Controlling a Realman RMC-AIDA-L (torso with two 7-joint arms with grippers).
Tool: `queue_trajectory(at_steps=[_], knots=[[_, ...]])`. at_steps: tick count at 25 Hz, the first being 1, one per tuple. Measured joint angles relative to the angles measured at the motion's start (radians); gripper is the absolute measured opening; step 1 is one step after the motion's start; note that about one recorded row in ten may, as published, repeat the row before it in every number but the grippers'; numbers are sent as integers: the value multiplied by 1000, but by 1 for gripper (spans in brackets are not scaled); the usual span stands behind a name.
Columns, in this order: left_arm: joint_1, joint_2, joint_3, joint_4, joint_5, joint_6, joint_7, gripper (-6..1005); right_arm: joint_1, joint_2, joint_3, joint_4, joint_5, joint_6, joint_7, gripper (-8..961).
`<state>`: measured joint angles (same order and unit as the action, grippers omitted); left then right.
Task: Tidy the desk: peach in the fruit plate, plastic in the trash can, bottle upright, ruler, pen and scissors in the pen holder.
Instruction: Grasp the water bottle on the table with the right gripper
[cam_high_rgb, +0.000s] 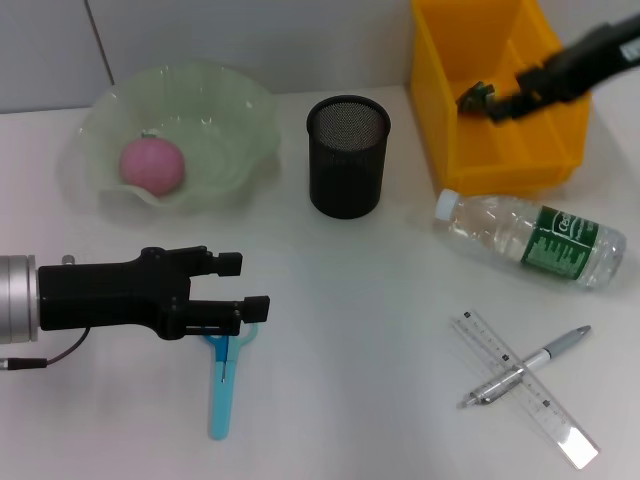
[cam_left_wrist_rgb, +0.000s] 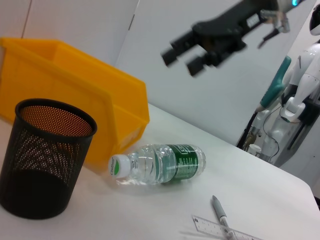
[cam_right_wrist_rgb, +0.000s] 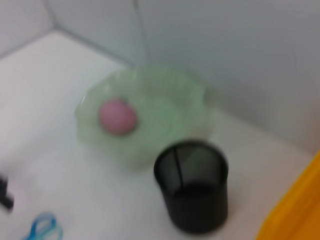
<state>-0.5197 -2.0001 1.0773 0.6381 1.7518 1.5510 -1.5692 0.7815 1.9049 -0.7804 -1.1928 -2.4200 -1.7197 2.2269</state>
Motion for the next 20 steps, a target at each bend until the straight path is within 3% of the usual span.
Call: queue_trajectory(at_steps=[8,20], knots=[[-2,4,-9,0,0,5,-10,845,37,-8,-21,78,-222,-83,-88,728],[-3,2,-10,0,0,4,-13,844,32,34,-158,128,-327,14,-114,729]])
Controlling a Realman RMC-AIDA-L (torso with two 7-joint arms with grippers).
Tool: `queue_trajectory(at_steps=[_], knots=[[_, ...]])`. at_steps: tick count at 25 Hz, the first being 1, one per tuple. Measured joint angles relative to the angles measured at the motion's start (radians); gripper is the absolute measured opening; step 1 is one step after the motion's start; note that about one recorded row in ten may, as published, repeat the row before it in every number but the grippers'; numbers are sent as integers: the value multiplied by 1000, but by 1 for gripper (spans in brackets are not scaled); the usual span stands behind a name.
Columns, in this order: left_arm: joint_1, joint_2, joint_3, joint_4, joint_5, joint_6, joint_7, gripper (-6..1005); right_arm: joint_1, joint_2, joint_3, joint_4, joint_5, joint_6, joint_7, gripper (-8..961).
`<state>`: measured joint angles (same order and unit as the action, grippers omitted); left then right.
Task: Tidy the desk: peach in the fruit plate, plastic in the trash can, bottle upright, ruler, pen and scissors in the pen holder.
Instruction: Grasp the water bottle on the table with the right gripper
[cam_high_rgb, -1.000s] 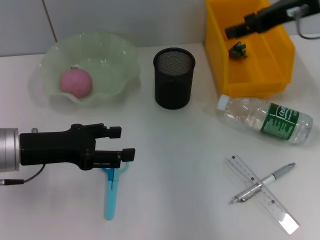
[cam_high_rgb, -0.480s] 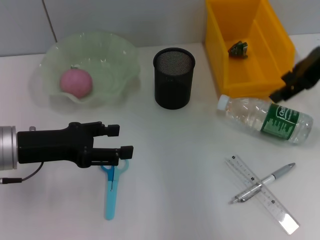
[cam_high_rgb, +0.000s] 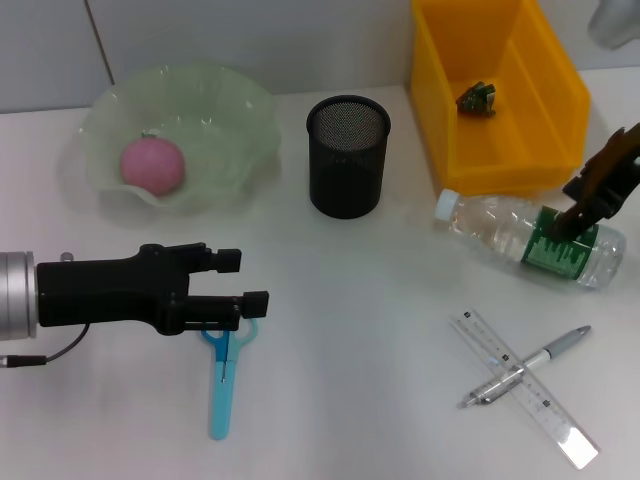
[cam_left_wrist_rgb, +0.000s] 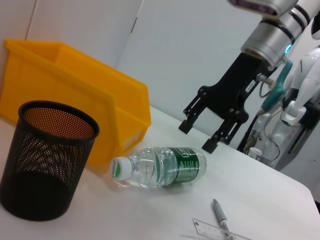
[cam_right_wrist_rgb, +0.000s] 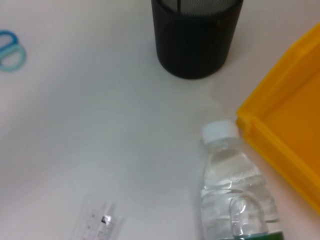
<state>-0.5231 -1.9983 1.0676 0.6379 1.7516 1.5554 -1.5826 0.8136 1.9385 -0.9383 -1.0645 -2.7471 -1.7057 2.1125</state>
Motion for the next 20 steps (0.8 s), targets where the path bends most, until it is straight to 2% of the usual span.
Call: queue_trajectory(at_steps=[3,4,5,10,20], knots=[[1,-2,0,-1,0,-1,0,844,-2,19,-22,8,-32,36,-2,729],[2,-3,0,-1,0,-1,0,844,-3,31,-35,8,-51,57,-4,729],[3,-3,0,0,0,-1,0,844,-3,31,-35,8,-51,57,-4,729],[6,-5,0,0,0,0,0,844,-6,64,-56,26,-121,122,-9,730],[8,-5,0,0,-1,5,-2,844,-8,86,-77,77,-144,191,-18,730]])
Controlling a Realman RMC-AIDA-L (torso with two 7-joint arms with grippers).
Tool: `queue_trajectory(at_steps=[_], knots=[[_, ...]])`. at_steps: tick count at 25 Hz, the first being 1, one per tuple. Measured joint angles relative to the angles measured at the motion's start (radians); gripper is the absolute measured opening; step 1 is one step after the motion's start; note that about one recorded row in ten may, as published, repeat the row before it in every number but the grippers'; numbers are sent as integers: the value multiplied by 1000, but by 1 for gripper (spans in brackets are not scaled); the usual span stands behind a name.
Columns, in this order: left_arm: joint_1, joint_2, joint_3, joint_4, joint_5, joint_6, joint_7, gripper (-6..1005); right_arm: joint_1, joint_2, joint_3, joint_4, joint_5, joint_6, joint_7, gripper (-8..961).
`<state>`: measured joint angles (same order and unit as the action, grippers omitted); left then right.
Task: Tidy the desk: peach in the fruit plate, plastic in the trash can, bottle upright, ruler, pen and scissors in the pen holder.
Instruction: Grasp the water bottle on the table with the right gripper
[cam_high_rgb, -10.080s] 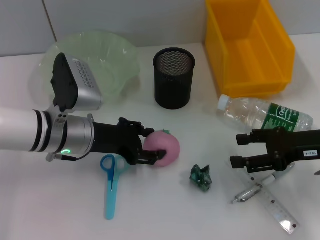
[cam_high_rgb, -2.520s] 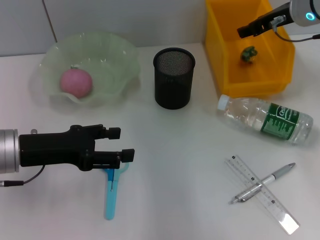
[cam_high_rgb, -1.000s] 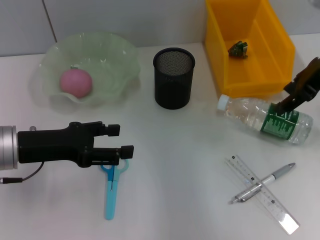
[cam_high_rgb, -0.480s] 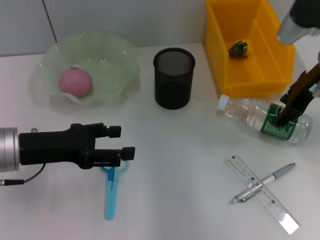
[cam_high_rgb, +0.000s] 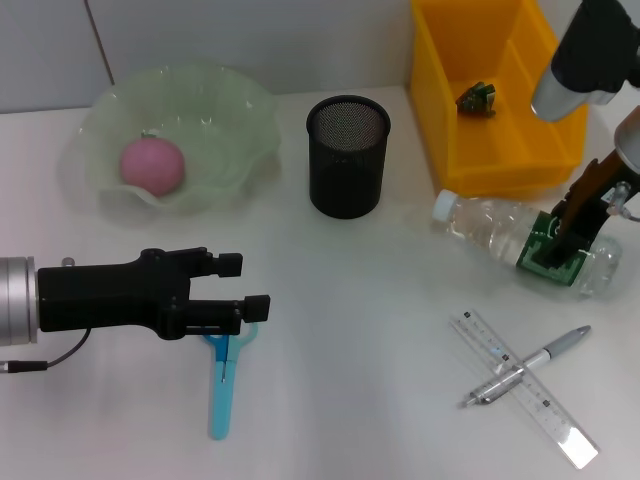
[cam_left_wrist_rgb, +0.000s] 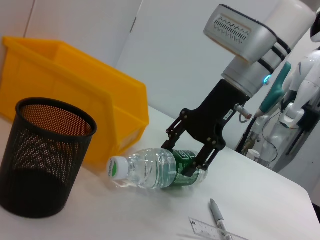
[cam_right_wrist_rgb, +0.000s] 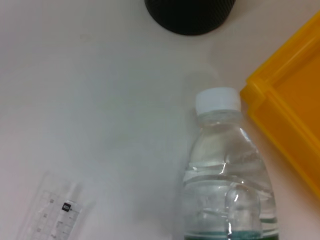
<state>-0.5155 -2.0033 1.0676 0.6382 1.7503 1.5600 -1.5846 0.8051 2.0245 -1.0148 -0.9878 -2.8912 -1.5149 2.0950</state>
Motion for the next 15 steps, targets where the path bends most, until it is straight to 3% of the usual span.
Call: queue_trajectory(at_steps=[15], knots=[[-6,0,0,0,1,5,-8,844,1,13,-2,93,-1,99,-12,732]])
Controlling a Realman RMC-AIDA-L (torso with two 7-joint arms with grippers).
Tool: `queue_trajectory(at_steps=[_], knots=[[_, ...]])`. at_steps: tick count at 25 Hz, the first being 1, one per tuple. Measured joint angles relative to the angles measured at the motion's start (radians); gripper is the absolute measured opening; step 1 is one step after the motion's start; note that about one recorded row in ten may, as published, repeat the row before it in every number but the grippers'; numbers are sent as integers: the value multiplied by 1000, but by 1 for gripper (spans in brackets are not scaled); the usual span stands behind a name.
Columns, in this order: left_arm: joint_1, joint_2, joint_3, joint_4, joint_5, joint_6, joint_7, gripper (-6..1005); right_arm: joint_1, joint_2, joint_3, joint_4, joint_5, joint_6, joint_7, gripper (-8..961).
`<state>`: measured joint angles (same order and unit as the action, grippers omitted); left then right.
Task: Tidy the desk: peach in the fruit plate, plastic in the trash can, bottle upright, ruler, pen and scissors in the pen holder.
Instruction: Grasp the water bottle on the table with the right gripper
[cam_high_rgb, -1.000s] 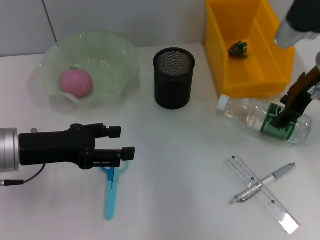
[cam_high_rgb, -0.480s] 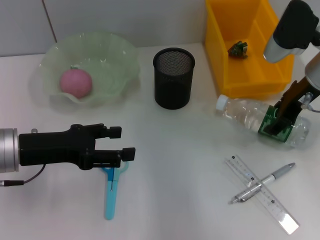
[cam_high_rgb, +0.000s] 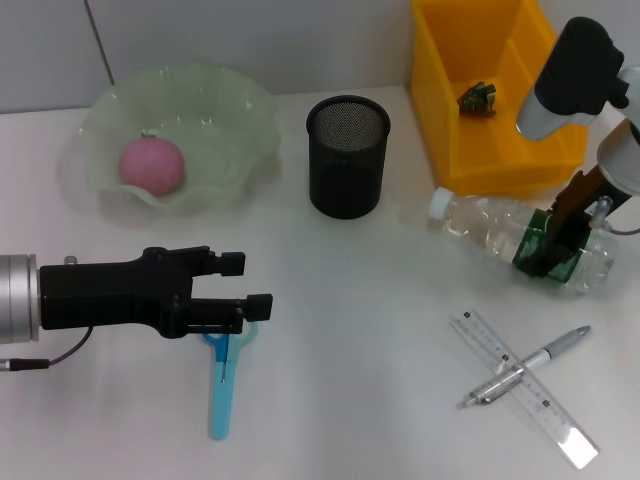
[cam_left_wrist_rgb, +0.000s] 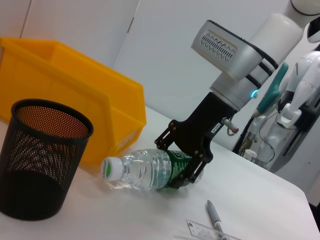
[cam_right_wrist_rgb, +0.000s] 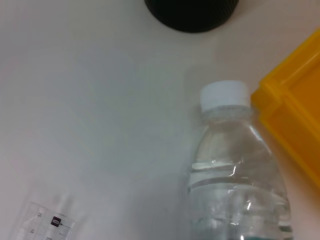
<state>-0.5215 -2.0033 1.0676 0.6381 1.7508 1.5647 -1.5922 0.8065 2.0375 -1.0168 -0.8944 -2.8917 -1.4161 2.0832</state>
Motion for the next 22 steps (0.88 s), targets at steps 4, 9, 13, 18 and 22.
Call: queue_trajectory(at_steps=[4,9,13,18,22], knots=[[0,0,0,0,0,0,0,844,0,5,-6,12,0,15,-1,732],[-2,0,0,0,1,0,0,844,-3,12,-9,18,1,25,-1,732],[-2,0,0,0,1,0,0,844,-2,12,-9,28,2,32,-2,733],[-2,0,0,0,1,0,0,844,-3,13,-9,35,1,41,-2,733],[-2,0,0,0,1,0,0,844,-2,17,-11,37,0,46,-2,733]])
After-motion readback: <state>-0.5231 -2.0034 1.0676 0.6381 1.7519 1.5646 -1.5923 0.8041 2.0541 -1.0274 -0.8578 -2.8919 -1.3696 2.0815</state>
